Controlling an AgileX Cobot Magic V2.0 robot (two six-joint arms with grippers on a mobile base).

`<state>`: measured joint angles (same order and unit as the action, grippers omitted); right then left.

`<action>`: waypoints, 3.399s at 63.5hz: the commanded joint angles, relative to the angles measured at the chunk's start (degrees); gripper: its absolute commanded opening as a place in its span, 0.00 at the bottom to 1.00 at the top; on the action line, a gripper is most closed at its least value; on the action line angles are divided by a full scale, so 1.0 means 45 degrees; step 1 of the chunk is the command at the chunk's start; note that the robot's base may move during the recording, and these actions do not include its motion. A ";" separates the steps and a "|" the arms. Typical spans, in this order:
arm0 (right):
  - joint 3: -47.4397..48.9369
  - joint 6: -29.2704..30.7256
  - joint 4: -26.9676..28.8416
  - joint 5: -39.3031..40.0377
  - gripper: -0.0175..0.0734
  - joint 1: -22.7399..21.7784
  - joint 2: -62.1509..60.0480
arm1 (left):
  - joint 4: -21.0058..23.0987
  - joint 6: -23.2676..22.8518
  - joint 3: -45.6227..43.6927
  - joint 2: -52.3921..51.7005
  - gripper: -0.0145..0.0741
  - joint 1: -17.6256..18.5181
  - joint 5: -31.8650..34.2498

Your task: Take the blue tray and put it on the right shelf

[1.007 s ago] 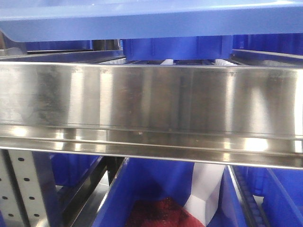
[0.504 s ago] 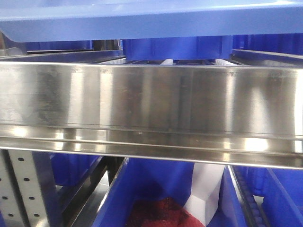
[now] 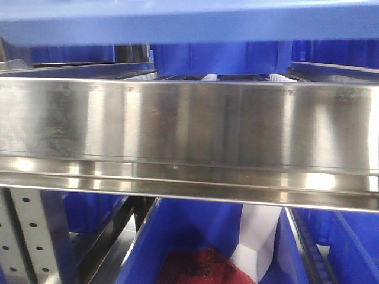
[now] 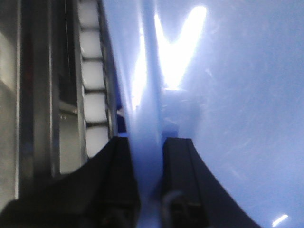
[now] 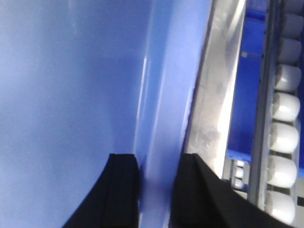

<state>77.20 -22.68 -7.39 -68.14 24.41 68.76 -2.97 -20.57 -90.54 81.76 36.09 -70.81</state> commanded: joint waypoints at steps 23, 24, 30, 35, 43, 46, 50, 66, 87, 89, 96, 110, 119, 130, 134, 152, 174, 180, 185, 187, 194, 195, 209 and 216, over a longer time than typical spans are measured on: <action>0.1792 0.0304 -0.0101 0.1133 0.25 -0.0029 0.2249 | 0.0398 0.1033 -0.3335 0.3332 0.11 -0.0905 0.0924; 0.1792 0.0304 -0.0101 0.1152 0.25 -0.0054 0.2370 | 0.0373 0.1033 -0.3335 0.3430 0.11 -0.0905 0.0963; 0.1806 0.0304 -0.0056 0.1230 0.25 -0.0148 0.3086 | 0.0185 0.1033 -0.3335 0.3943 0.11 -0.0920 0.1103; 0.1807 0.0304 -0.0042 0.1352 0.25 -0.0148 0.3599 | 0.0130 0.1033 -0.3363 0.4228 0.11 -0.0920 0.1108; 0.1832 0.0304 0.0014 0.1393 0.26 -0.0148 0.4018 | 0.0130 0.1033 -0.3363 0.4500 0.11 -0.0920 0.1108; 0.1832 0.0304 0.0014 0.1405 0.26 -0.0148 0.4068 | 0.0102 0.1033 -0.3363 0.4530 0.14 -0.0920 0.1058; 0.1832 0.0304 0.0014 0.1470 0.31 -0.0148 0.4083 | 0.0127 0.1033 -0.3363 0.4585 0.18 -0.1017 0.1029; 0.1832 0.0179 -0.0161 0.1656 0.90 -0.0148 0.4083 | 0.0146 0.1064 -0.3363 0.4604 0.76 -0.1286 0.1028; 0.1832 -0.0422 -0.1437 0.1425 0.89 -0.0148 0.3887 | -0.0108 0.1354 -0.3690 0.4390 0.82 -0.1372 0.1029; 0.1832 -0.0422 -0.1449 0.1425 0.89 -0.0148 0.3809 | -0.0108 0.1354 -0.3690 0.4284 0.82 -0.1372 0.1029; 0.1832 -0.0422 -0.1398 0.1466 0.88 -0.0133 0.3323 | -0.0108 0.1382 -0.3690 0.3769 0.82 -0.1372 0.0940; 0.1600 -0.0108 -0.1312 0.1394 0.49 -0.0108 0.1150 | -0.0086 0.1982 -0.2644 0.1375 0.64 -0.0687 0.1317; 0.0625 0.0177 -0.1299 0.1595 0.25 -0.0108 -0.0670 | -0.0086 0.2014 -0.0429 -0.1011 0.36 -0.0024 0.2356; -0.1929 0.1006 -0.1286 0.2480 0.25 -0.0108 -0.3859 | -0.0032 0.2014 0.3164 -0.4689 0.12 0.0841 0.4338; -0.3081 0.1222 -0.1286 0.2960 0.25 -0.0108 -0.5054 | -0.0010 0.2014 0.4475 -0.6001 0.11 0.1019 0.5055; -0.8461 0.2019 -0.1275 0.6034 0.25 -0.0108 -1.0543 | -0.0010 0.2014 0.9982 -1.1327 0.11 0.1067 0.7938; -1.1308 0.2516 -0.1275 0.9096 0.25 -0.0108 -1.3540 | 0.0153 0.2014 1.2133 -1.3760 0.11 0.1067 0.8826; -1.1308 0.2516 -0.1275 0.9132 0.25 -0.0108 -1.3529 | 0.0153 0.2014 1.2133 -1.3760 0.11 0.1067 0.8806; -1.1308 0.2516 -0.1275 0.9132 0.25 -0.0108 -1.3529 | 0.0153 0.2014 1.2133 -1.3760 0.11 0.1067 0.8806; -1.1308 0.2516 -0.1275 0.9132 0.25 -0.0108 -1.3529 | 0.0153 0.2014 1.2133 -1.3760 0.11 0.1067 0.8806; -1.1308 0.2516 -0.1275 0.9132 0.25 -0.0108 -1.3529 | 0.0153 0.2014 1.2133 -1.3760 0.11 0.1067 0.8806; -1.1308 0.2516 -0.1275 0.9132 0.25 -0.0108 -1.3529 | 0.0153 0.2014 1.2133 -1.3760 0.11 0.1067 0.8806; -1.1308 0.2516 -0.1275 0.9132 0.25 -0.0108 -1.3529 | 0.0121 0.2014 1.2211 -1.3857 0.11 0.0681 0.8772; -1.1308 0.2516 -0.1275 0.9132 0.25 -0.0108 -1.3529 | 0.0066 0.2345 1.2627 -1.4509 0.11 -0.0820 0.8828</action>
<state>24.93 -12.10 -11.80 -32.39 23.91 7.30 -2.46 -11.44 -33.25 17.52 35.54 -36.46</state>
